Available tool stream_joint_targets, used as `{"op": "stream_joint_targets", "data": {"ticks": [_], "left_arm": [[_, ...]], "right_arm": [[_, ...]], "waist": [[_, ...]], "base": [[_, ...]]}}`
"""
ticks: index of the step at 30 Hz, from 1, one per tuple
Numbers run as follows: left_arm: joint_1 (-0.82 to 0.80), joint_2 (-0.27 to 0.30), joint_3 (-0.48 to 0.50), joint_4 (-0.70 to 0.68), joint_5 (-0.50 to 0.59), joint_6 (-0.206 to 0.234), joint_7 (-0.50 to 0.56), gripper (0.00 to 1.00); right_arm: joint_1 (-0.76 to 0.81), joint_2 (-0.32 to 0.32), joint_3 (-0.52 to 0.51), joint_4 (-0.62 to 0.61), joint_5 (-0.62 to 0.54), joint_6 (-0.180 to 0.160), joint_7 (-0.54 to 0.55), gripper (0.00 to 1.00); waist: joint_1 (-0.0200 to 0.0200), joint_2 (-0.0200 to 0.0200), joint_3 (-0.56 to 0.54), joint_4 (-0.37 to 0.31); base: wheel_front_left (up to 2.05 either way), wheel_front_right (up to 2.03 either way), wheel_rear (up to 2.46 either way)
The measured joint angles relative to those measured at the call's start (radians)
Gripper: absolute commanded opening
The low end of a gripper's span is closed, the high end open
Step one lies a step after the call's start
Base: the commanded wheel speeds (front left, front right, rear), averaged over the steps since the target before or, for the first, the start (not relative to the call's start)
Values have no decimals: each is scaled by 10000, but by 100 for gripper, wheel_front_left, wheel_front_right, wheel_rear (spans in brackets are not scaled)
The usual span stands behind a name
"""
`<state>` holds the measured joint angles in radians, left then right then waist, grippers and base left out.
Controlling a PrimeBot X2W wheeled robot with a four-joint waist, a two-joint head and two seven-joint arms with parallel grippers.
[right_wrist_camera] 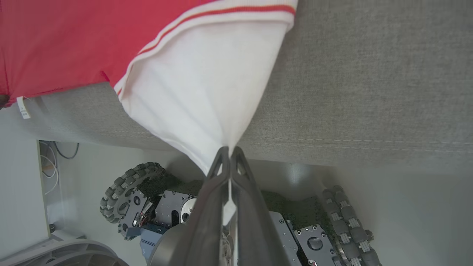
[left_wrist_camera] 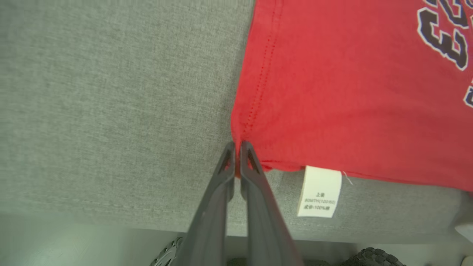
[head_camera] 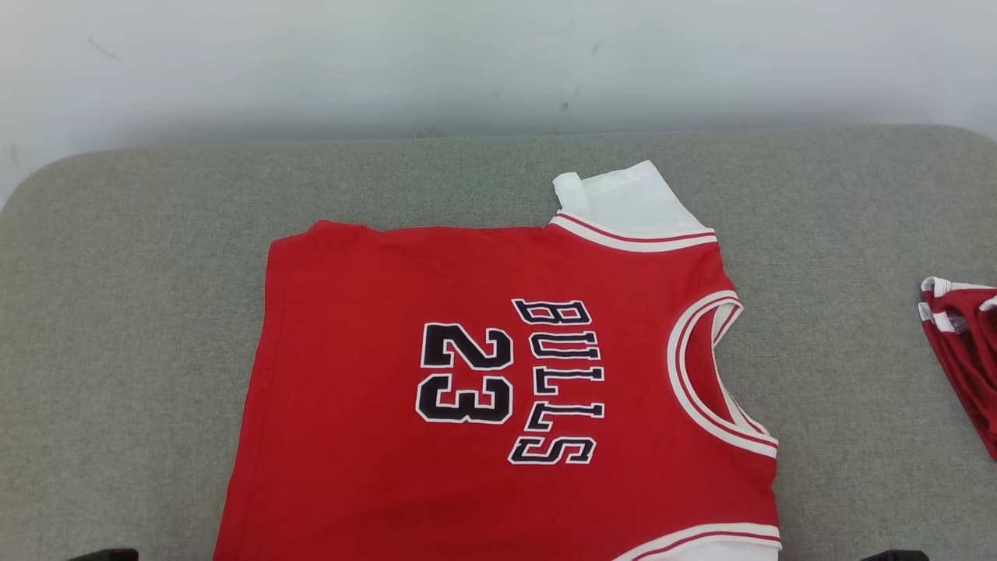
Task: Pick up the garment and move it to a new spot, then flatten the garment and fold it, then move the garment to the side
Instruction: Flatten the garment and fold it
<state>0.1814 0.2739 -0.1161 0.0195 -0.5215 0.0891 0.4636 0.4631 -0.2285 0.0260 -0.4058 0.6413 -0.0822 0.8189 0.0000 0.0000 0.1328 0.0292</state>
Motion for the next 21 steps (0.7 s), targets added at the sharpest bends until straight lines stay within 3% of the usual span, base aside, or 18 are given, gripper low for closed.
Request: {"op": "stream_joint_targets", "data": {"ticks": [9,21], "left_arm": [[-345,67,69,-775,29,88,211,0],[-1874,2,-73,-754,224,169,556,0]], "right_arm": [[-652,-75,-439,-934,637,527,-364,0],[-2528,-123,-648,-907,1055,826,-614,0]], "waist": [[0,0,48,46],[0,0,312,-21]], "base": [[0,0,0],[0,0,0]]}}
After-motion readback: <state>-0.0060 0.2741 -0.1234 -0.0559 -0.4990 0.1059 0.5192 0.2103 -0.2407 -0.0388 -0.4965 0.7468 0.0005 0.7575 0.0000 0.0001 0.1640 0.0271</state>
